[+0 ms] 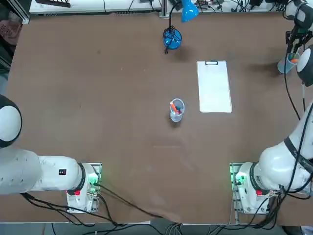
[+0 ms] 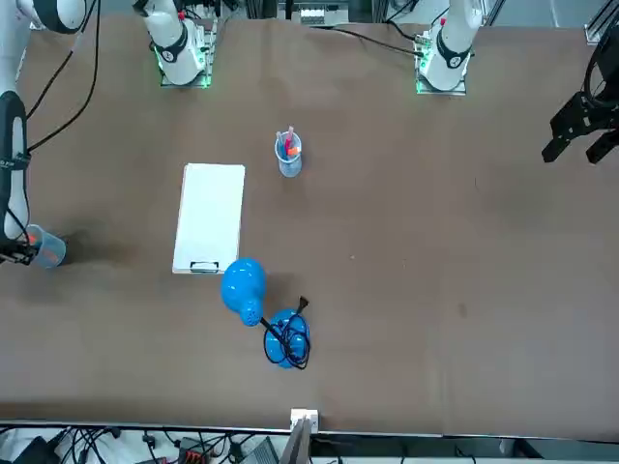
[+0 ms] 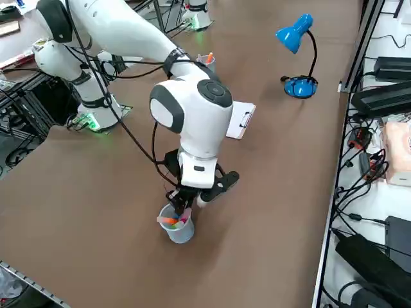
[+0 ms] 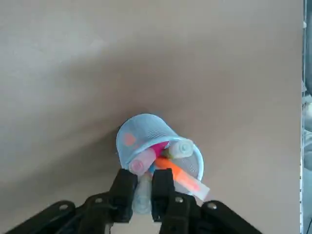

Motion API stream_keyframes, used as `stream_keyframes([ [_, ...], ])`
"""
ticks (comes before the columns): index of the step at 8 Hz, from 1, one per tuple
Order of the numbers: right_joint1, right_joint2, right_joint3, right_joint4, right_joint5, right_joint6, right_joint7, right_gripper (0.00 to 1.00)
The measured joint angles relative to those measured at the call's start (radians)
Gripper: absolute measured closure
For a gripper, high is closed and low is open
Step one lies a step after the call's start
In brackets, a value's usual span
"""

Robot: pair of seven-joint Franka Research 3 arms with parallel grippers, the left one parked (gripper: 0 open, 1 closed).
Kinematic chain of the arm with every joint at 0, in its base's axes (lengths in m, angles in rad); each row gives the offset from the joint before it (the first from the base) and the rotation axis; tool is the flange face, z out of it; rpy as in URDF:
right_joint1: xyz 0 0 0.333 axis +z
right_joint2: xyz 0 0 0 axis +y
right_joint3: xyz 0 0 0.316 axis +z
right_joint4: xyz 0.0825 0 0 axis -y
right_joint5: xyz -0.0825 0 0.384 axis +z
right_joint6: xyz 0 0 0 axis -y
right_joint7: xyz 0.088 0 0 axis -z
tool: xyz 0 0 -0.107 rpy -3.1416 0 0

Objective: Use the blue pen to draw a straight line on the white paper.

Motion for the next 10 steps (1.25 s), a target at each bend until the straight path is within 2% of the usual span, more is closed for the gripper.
stream_keyframes([
  [2,0.0,-0.035,0.0,0.013,-0.001,-0.003,-0.003,0.8],
  [5,0.014,-0.15,0.003,0.025,-0.002,-0.067,-0.012,0.8],
  [6,0.04,-0.2,0.006,0.028,-0.002,-0.107,-0.014,0.8],
  [8,0.14,-0.309,0.017,0.03,0.004,-0.222,-0.009,0.8],
  [9,0.202,-0.355,0.019,0.029,0.029,-0.298,-0.001,0.8],
  [10,0.25,-0.389,0.02,0.02,0.098,-0.355,0.003,0.8],
])
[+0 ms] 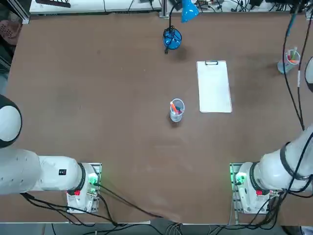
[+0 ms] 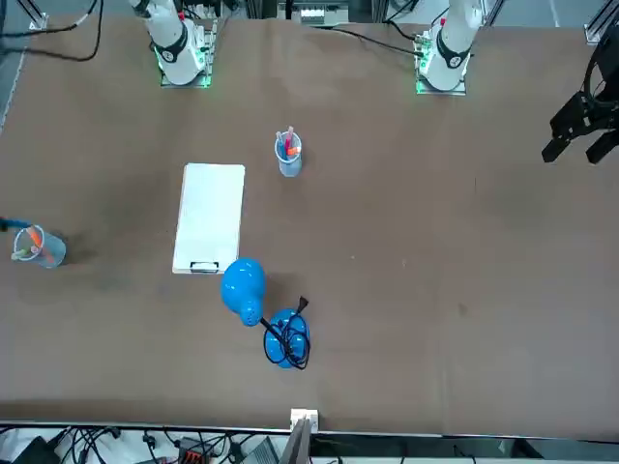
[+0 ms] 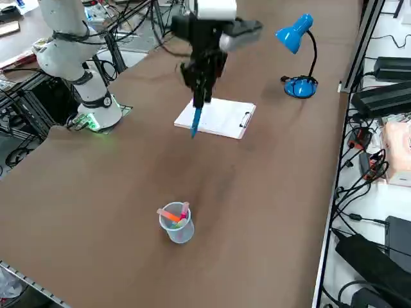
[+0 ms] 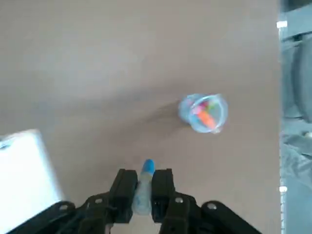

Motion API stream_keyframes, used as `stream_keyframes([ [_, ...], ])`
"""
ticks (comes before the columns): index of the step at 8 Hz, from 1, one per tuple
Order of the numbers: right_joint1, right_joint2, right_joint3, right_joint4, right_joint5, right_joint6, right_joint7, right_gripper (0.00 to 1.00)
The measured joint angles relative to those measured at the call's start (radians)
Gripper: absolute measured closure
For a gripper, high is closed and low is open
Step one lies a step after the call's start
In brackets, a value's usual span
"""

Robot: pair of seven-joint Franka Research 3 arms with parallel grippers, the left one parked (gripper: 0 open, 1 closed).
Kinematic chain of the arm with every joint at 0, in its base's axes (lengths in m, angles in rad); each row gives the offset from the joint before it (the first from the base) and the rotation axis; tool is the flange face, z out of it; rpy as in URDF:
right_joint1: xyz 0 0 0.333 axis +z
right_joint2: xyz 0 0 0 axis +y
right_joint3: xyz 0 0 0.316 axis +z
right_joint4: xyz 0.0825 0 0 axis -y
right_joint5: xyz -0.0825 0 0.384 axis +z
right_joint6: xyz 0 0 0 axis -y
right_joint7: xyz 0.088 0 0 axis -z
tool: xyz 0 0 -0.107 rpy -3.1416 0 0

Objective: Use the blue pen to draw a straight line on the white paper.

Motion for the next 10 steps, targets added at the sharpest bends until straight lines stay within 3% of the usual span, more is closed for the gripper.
stream_keyframes([
  [2,0.035,-0.062,0.01,-0.091,0.141,-0.013,-0.008,0.8],
  [3,0.073,-0.102,0.021,-0.181,0.159,0.034,-0.008,0.8],
  [5,0.199,-0.219,0.029,-0.442,0.159,0.208,0.056,0.8],
  [7,0.309,-0.325,0.034,-0.675,0.085,0.36,0.151,0.8],
  [10,0.397,-0.358,0.037,-0.916,0.032,0.688,0.332,0.8],
])
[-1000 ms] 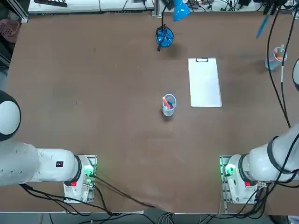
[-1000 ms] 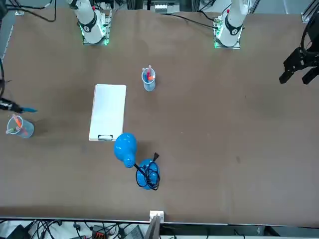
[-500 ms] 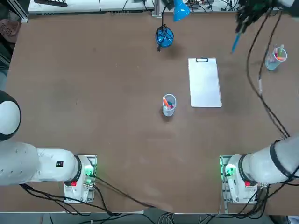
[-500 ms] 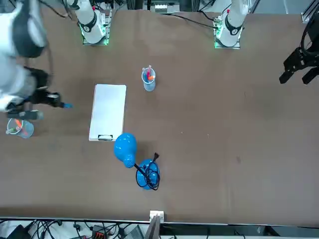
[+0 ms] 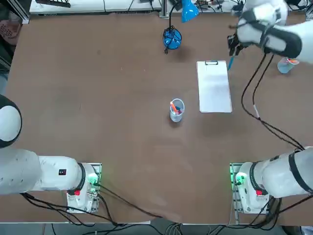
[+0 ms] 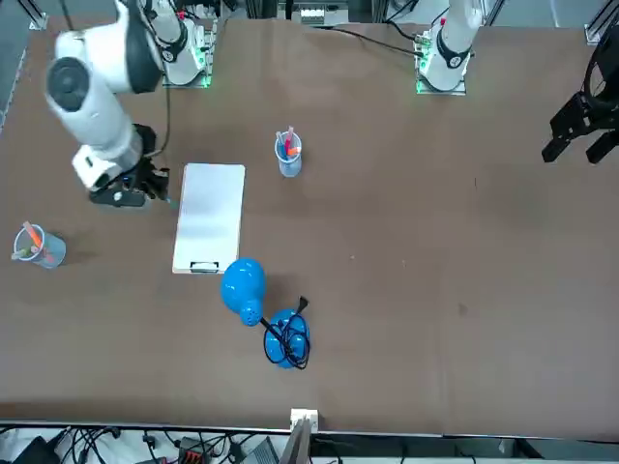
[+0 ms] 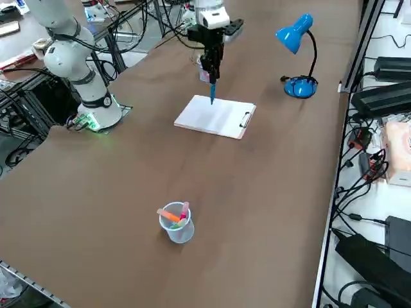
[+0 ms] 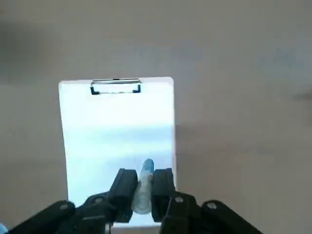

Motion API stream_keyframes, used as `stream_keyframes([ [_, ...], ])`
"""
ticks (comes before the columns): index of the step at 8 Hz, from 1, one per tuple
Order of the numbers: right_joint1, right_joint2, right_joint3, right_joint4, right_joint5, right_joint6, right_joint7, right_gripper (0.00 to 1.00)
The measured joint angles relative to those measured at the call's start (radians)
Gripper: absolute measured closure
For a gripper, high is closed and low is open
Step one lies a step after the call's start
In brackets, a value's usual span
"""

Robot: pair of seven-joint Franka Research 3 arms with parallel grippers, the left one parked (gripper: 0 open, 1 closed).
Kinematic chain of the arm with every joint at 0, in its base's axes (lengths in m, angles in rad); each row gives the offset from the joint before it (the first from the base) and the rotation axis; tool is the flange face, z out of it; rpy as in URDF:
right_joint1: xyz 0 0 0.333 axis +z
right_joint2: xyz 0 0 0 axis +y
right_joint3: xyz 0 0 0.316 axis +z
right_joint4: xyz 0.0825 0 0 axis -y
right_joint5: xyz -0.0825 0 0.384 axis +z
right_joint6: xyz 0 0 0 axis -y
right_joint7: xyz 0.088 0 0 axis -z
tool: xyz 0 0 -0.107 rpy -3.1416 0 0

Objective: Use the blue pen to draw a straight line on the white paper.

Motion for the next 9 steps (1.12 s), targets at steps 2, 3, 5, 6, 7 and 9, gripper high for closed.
stream_keyframes([
  [2,0.021,0.012,0.002,-0.088,-0.015,0.135,0.042,0.8],
  [3,0.02,0.02,0.0,-0.112,-0.039,0.163,0.045,0.8],
  [5,0.02,0.049,-0.001,-0.124,-0.088,0.193,0.049,0.8],
  [6,0.02,0.068,-0.001,-0.124,-0.104,0.207,0.052,0.8],
  [7,0.02,0.084,-0.001,-0.124,-0.11,0.215,0.061,0.8],
  [9,0.029,0.108,0.0,-0.121,-0.118,0.228,0.096,0.8],
])
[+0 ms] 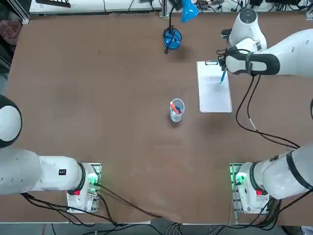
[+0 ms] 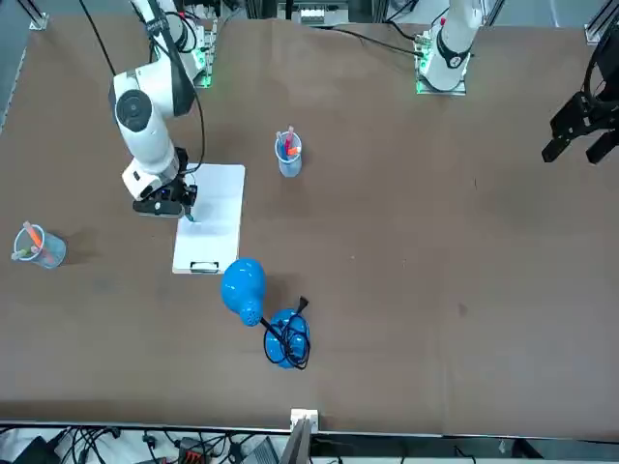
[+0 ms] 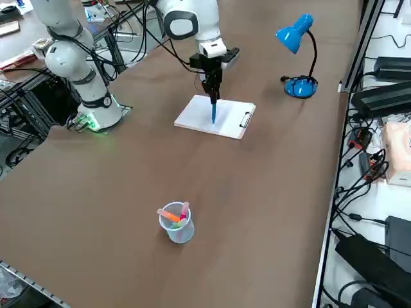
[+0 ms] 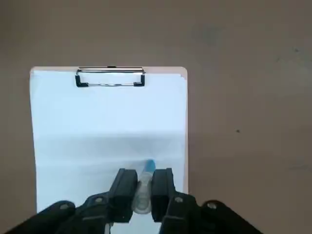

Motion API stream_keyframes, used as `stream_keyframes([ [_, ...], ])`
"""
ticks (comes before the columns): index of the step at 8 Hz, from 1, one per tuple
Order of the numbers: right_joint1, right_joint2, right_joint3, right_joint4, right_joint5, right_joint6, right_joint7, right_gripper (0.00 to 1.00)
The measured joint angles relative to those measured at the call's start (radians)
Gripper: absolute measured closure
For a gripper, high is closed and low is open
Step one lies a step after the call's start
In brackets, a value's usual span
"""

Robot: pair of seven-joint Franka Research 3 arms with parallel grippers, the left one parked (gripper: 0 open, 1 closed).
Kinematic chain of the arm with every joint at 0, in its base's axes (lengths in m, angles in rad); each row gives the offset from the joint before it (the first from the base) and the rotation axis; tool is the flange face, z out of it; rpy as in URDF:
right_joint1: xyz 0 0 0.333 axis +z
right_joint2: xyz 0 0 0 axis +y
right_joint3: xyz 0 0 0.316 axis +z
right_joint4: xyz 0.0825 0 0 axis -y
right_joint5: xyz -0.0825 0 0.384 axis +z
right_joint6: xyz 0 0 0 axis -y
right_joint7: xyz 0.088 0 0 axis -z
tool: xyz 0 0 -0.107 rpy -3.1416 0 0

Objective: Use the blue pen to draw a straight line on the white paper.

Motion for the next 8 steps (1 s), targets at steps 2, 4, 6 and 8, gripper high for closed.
stream_keyframes([
  [2,0.02,0.002,0.001,0.0,-0.005,0.0,0.053,0.8],
  [4,0.051,0.003,0.002,0.0,-0.006,0.0,0.123,0.8],
  [6,0.077,0.003,0.002,0.002,-0.006,0.0,0.176,0.8],
  [8,0.105,0.013,0.003,0.012,-0.006,0.0,0.222,0.8],
])
